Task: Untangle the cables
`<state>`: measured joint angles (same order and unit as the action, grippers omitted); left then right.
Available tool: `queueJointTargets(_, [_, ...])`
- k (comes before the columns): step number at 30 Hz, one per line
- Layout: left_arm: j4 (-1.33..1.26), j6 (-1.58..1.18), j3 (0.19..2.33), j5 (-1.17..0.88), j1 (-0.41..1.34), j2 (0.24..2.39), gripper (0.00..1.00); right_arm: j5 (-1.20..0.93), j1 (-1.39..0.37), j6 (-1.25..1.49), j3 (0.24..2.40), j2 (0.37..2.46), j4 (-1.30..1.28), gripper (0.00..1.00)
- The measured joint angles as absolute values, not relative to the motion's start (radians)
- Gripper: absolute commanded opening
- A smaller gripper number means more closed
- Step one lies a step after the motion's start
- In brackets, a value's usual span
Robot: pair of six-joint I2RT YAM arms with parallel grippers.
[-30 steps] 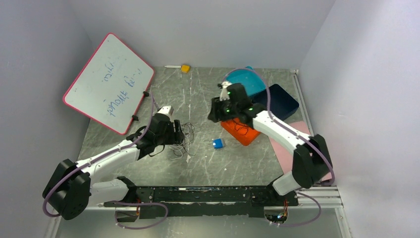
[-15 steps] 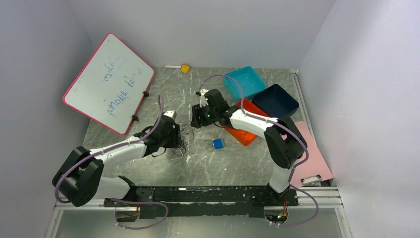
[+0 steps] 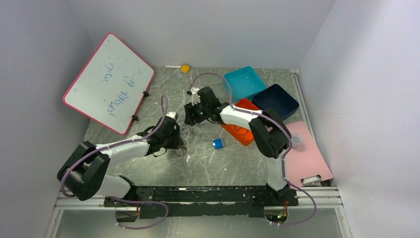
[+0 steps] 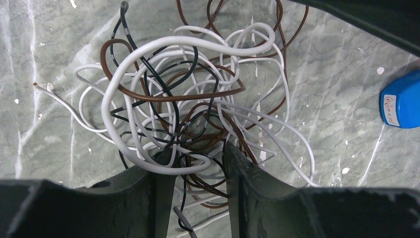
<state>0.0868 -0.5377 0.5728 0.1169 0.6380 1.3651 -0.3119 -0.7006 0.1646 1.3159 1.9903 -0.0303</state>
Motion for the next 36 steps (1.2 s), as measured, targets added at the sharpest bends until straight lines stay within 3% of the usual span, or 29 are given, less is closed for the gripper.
queueJointTargets(9, [0.084, -0.534, 0.573, 0.12, 0.638, 1.375, 0.44, -0.324, -0.701, 0.139, 1.385, 2.104, -0.02, 0.5])
queueJointTargets(19, [0.084, -0.535, 0.573, 0.125, 0.638, 1.375, 0.47, -0.341, -0.701, 0.133, 1.399, 2.134, 0.017, 0.0])
queueJointTargets(36, [0.08, -0.577, 0.597, 0.157, 0.638, 1.412, 0.49, -0.219, -0.701, 0.152, 1.293, 1.723, 0.007, 0.0])
